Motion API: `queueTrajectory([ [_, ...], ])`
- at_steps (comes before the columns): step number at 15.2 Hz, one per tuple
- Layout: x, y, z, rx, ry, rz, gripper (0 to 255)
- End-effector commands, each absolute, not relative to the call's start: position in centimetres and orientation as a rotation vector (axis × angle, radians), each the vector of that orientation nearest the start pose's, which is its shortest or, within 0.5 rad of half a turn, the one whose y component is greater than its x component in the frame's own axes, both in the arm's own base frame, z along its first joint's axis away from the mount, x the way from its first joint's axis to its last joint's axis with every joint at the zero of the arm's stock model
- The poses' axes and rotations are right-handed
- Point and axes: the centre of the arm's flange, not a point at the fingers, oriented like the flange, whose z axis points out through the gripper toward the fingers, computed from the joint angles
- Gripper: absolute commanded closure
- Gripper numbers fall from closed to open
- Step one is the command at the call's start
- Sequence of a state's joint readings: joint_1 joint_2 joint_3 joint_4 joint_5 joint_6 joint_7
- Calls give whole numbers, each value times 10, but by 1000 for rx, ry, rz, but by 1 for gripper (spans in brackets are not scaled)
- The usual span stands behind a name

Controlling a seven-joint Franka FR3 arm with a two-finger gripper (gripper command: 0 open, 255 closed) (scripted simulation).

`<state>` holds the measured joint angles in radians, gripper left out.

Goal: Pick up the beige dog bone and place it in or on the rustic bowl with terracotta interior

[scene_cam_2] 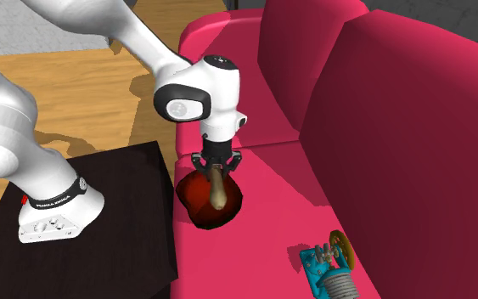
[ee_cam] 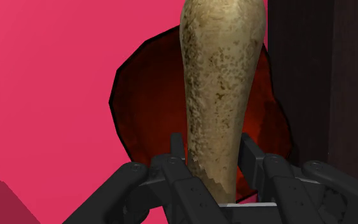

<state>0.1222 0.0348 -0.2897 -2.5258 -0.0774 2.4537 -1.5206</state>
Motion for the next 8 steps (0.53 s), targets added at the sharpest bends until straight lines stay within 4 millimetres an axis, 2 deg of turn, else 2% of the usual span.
queueTrajectory([
  [1,420,-59,254,-2353,-2011,172,255],
  [8,420,-59,217,-2353,-2011,172,255],
])
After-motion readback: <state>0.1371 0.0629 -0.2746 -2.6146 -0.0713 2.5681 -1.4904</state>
